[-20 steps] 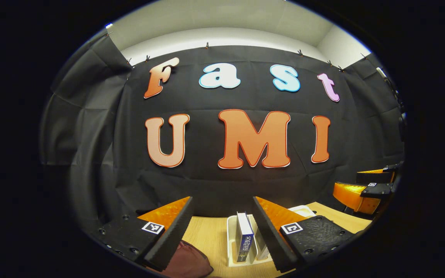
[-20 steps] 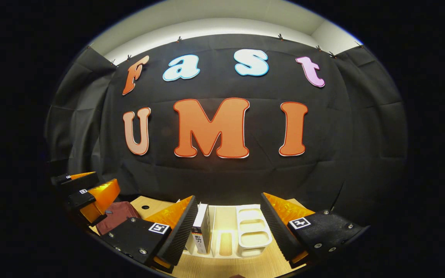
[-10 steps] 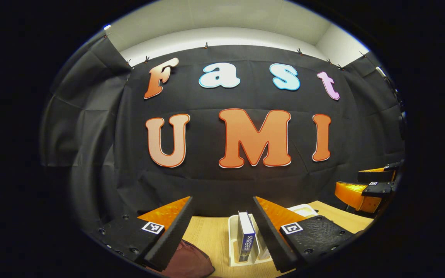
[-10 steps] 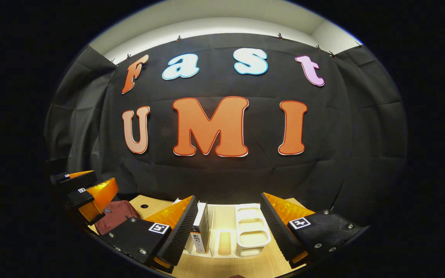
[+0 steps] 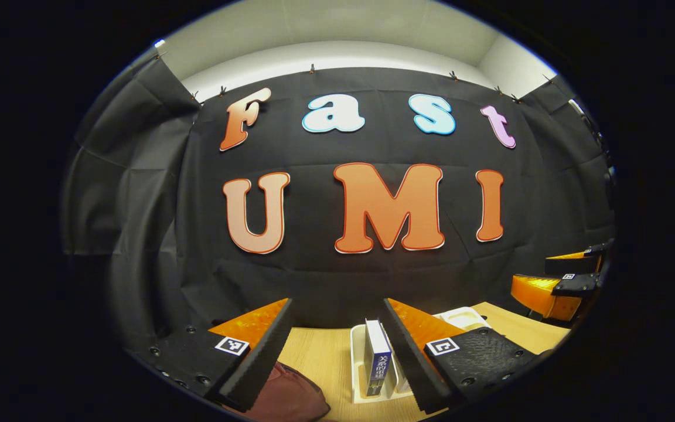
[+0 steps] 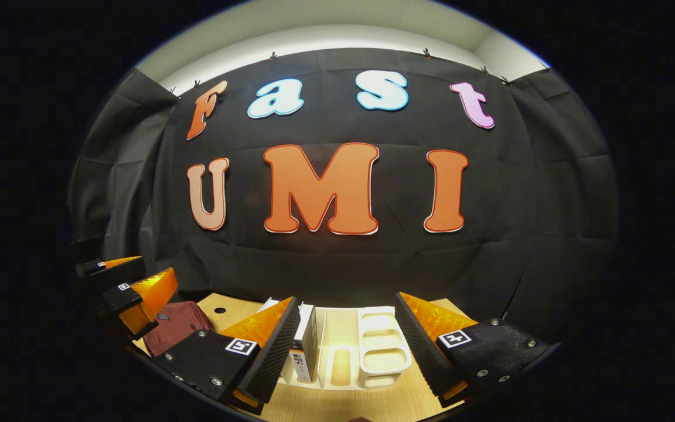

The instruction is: Open the schoolbag, grab two books from the bookshelf and put them into the schoolbag.

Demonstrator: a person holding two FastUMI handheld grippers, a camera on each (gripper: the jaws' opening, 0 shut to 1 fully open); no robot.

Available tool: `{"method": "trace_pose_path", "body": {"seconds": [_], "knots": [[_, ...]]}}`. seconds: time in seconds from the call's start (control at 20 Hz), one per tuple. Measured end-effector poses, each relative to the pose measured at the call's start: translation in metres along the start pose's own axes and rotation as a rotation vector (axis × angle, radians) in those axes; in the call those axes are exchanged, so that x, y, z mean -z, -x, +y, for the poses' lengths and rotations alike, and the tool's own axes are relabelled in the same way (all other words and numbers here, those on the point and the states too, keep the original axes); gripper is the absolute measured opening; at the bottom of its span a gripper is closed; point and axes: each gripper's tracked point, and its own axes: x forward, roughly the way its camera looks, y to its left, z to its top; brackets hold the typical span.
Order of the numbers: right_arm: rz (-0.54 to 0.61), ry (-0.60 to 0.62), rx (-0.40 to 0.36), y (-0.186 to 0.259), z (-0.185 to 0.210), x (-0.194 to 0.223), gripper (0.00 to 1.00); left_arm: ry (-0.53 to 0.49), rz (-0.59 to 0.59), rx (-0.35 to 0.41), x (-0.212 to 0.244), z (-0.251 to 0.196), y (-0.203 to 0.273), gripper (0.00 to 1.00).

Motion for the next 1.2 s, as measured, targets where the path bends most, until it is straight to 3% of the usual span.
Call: {"method": "trace_pose_path", "body": {"seconds": [0.6, 1.2], "knots": [[0.023, -0.009, 0.0, -0.002, -0.009, 0.012, 0.96, -0.087, 0.078, 0.01, 0.025, 0.009, 0.008, 0.94], [0.087, -0.018, 0.02, -0.017, -0.036, 0.048, 0.96, -0.386, 0.311, 0.018, 0.095, 0.05, 0.04, 0.96]]}}
